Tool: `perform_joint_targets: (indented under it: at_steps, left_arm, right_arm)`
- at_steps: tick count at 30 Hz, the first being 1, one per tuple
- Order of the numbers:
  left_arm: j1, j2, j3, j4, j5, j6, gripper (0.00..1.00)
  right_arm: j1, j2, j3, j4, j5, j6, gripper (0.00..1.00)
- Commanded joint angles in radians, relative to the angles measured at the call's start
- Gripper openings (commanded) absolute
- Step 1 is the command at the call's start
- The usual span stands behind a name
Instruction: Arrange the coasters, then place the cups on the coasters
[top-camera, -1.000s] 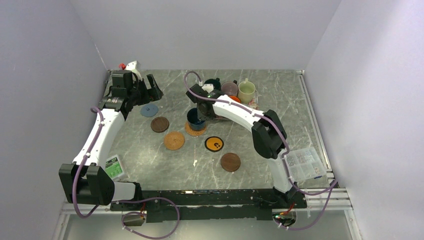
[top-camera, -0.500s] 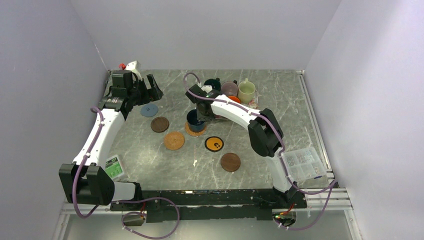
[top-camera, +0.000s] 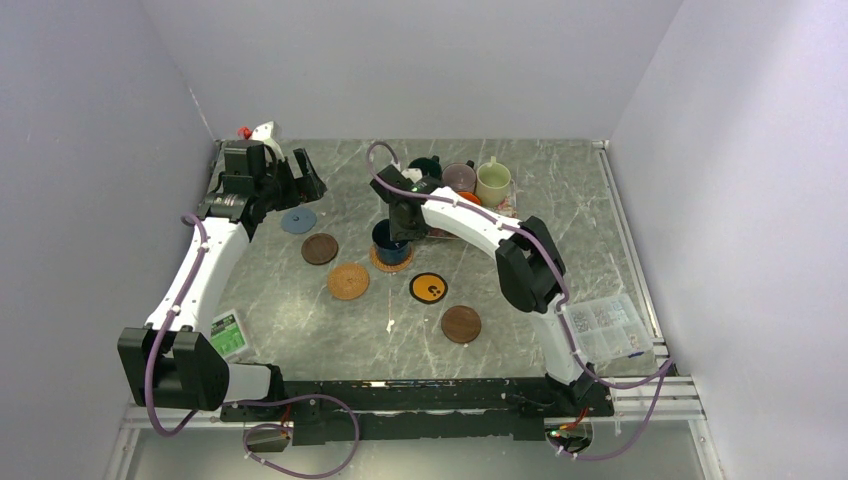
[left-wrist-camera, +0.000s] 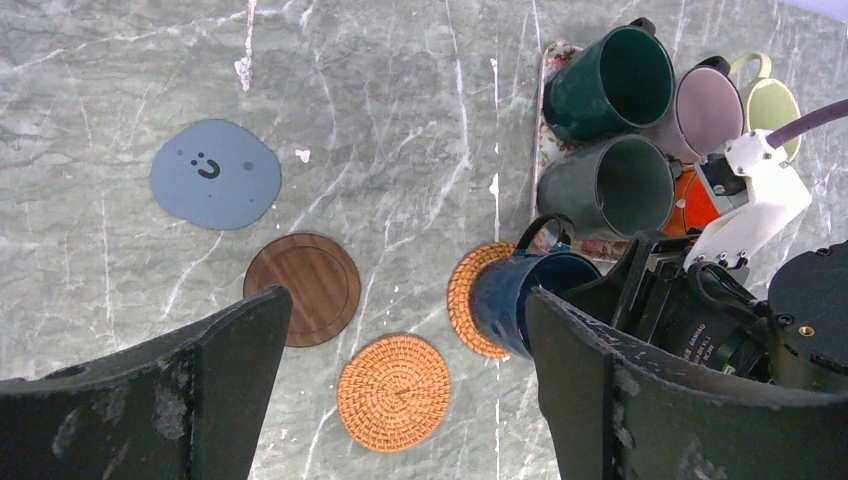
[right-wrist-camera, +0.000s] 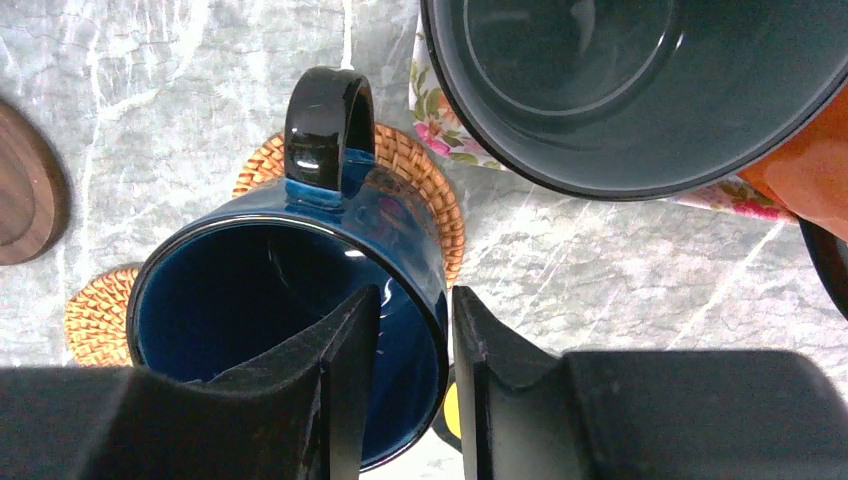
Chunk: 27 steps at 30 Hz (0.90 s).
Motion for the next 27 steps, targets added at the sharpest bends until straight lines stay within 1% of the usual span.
perform_joint_targets:
  at_steps: [1, 6, 8, 12, 16, 21, 27]
  left_arm:
    - [-0.005, -0.02, 0.007, 0.02, 0.002, 0.006, 0.94]
    - [-0.005, -0.023, 0.005, 0.02, -0.009, 0.007, 0.94]
    - [-0.004, -0.026, 0.004, 0.019, -0.013, 0.009, 0.94]
    - [-0.005, -0.032, 0.003, 0.021, -0.018, 0.008, 0.94]
    - [-0.004, -0.034, -0.001, 0.024, -0.023, 0.008, 0.94]
    - [-0.005, -0.036, -0.006, 0.028, -0.026, 0.008, 0.94]
    - [-0.007, -0.033, -0.008, 0.03, -0.025, 0.006, 0.94]
  right_arm:
    - [-0.004, -0.025, 0.05, 0.009, -0.015, -0.021, 0.38]
    - [-0.004, -0.09, 0.023, 0.04, -0.072, -0.061, 0.42]
    - [-0.003, -0.135, -0.014, 0.07, -0.107, -0.086, 0.45]
    - [-0.002, -0.25, -0.113, 0.137, -0.154, -0.125, 0.49]
    - [-0.003, -0.349, -0.195, 0.16, -0.141, -0.154, 0.51]
    - [-0.014, -0.46, -0.308, 0.172, -0.065, -0.162, 0.58]
    - [-0.101, -0.552, -0.463, 0.243, -0.119, -0.147, 0.59]
